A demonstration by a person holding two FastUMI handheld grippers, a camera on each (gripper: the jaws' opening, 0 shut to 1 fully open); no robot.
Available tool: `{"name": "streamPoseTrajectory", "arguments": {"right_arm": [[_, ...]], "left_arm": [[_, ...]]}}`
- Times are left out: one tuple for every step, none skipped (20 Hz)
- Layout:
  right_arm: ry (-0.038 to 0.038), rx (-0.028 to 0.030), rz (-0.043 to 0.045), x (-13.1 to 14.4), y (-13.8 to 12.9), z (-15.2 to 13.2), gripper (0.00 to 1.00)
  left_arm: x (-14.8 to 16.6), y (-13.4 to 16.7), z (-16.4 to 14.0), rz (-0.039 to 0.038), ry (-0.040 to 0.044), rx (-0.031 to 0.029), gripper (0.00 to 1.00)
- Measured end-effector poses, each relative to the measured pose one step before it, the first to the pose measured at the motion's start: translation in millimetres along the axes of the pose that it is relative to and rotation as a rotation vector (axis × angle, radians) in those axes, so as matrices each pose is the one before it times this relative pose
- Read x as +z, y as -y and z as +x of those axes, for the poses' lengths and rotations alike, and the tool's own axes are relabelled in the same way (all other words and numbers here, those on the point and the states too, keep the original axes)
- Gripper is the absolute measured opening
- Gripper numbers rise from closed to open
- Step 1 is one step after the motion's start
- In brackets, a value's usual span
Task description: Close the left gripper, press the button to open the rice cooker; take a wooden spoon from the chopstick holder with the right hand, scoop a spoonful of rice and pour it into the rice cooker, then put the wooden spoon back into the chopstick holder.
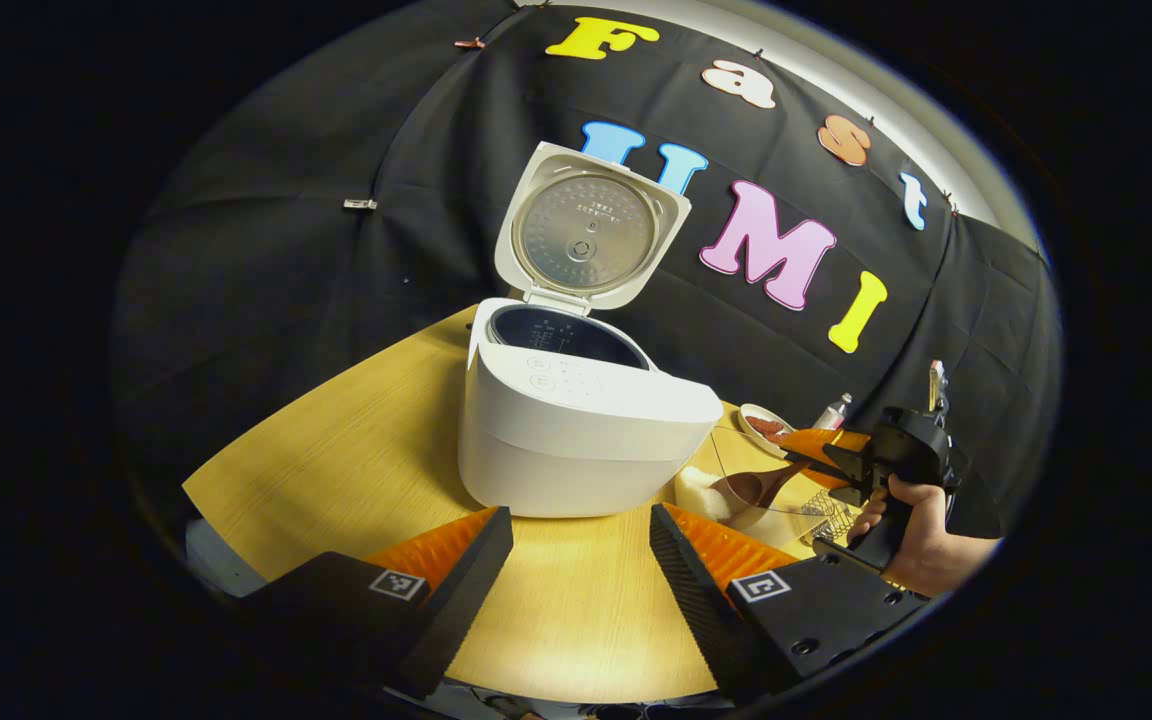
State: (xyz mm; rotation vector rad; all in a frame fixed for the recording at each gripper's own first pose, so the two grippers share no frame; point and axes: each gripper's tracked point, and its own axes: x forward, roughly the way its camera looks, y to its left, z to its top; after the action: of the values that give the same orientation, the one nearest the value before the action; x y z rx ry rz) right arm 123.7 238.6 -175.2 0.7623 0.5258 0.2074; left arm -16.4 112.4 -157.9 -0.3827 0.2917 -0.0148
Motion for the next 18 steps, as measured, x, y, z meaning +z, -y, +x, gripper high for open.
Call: {"name": "streamPoseTrajectory", "arguments": {"right_arm": [[0.00168, 0.00063, 0.01329, 3.08, 0.68, 0.43, 0.17], [0.00339, -0.00022, 0.01193, 3.9, 1.42, -0.77, 0.17], [0.00348, -0.00081, 0.02035, 5.12, 1.38, -2.09, 0.17], [0.00174, 0.00077, 0.02513, 6.4, 1.65, -2.89, 0.17], [0.00574, 0.00382, 0.02409, 6.96, 0.23, -2.29, 0.17], [0.00592, 0.00528, 0.01735, 6.64, 0.06, -0.79, 0.17], [0.00629, 0.00088, 0.01397, 6.64, -0.41, -2.28, 0.17], [0.01066, -0.00098, 0.01284, 8.29, -1.46, -2.03, 0.17], [0.01522, 0.00126, 0.01017, 9.82, -3.13, -1.77, 0.17], [0.01457, 0.00387, 0.00952, 10.54, -3.24, -2.31, 0.17], [0.01622, 0.00711, 0.00932, 11.02, -6.13, -2.59, 0.17], [0.01308, 0.00948, 0.00792, 9.41, -7.7, -0.66, 0.17], [0.01013, 0.01231, 0.00713, 8.15, -8.65, -0.42, 0.17], [0.00637, 0.01147, 0.00553, 7.25, -9.06, -0.16, 0.17], [0.00798, 0.0108, 0.00638, 6.8, -9.89, -0.33, 0.17], [0.00918, 0.01425, 0.00788, 7.53, -10.16, 1.04, 0.17], [0.00652, 0.01568, 0.00982, 5.72, -11.35, 0.56, 0.17], [0.00228, 0.01617, 0.01016, 2.07, -12.01, 1.97, 0.17]], "left_arm": [[1.69, -0.34, 1.23, 0.00165, 0.00091, 0.00007, 0.96], [0.78, -0.32, 0.75, 0.00319, 0.00162, -0.00063, 0.95], [2.63, 0.38, 0.7, 0.00285, 0.00201, -0.00118, 0.96], [2.3, 0.64, 0.91, 0.00179, 0.0035, -0.00252, 0.96], [3.35, 0.89, 0.38, 0.00179, 0.00487, -0.00243, 0.95], [2.2, 0.96, 0.58, 0.00223, 0.00377, -0.00114, 0.96], [2.84, 0.95, -0.49, 0.00116, 0.00357, -0.00265, 0.96], [2.03, 1.32, 0.11, -0.00054, 0.00379, -0.00382, 0.96], [2.75, 0.95, 0.0, -0.00096, 0.00153, -0.00321, 0.95], [0.52, 0.62, -0.02, 0.0007, 0.00133, -0.00393, 0.95], [1.37, 1.42, -0.55, 0.00235, 0.00101, -0.00332, 0.96], [1.04, 0.08, 0.21, 0.00336, 0.00101, -0.00284, 0.95], [2.06, 0.69, -0.57, 0.00539, 0.00169, -0.00243, 0.95], [2.71, -0.65, 0.27, 0.00596, 0.00511, 0.00233, 0.95], [4.03, -1.68, -0.04, 0.00301, 0.00646, 0.00452, 0.95], [2.31, -1.3, 0.02, -0.002, 0.00605, 0.00144, 0.96], [3.12, -0.3, -1.0, -0.0047, 0.00648, 0.00035, 0.95], [3.6, -0.65, -1.32, -0.00658, 0.00688, 0.00037, 0.95]]}}
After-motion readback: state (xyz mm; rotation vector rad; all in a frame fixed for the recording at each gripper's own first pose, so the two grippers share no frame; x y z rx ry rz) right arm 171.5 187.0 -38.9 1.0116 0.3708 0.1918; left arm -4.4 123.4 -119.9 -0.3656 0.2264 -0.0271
